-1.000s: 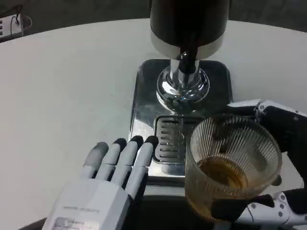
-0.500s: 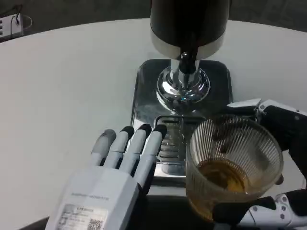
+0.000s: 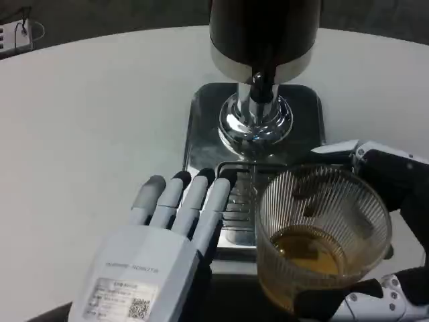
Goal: Grasp the cup under the faucet to collect the drink, then remove the cup.
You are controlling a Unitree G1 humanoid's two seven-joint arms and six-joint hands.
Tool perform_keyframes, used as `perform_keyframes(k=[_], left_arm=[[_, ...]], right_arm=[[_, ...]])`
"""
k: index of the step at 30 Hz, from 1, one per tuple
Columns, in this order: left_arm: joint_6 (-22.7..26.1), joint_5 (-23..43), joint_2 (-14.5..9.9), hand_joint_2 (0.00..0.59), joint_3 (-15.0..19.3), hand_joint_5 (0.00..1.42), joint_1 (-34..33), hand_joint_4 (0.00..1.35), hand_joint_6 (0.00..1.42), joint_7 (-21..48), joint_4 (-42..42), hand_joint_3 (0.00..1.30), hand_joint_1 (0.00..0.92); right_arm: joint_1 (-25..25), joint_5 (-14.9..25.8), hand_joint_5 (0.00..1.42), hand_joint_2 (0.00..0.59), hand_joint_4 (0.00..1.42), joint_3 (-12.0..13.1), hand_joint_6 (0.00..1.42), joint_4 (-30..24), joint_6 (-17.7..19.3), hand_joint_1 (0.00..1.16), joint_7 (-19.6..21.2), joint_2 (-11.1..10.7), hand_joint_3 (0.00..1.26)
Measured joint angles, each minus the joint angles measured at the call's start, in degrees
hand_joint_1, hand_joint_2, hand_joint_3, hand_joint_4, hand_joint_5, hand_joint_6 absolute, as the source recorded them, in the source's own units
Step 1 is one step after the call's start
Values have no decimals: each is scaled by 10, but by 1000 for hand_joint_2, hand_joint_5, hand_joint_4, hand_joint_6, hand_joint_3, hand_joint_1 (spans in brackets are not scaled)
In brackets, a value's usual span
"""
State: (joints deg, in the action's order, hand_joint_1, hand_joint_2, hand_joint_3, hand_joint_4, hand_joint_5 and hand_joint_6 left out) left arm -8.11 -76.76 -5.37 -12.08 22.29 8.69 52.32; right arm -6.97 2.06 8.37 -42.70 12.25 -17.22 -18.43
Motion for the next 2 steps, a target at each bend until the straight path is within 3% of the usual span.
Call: perform_keyframes(k=[2], left_arm=[[0,0,1,40,0,2,-2,0,0,4,0,0,0]], right_arm=[[2,0,1228,91,1031,0,1424,0,0,1162,0,0,884]])
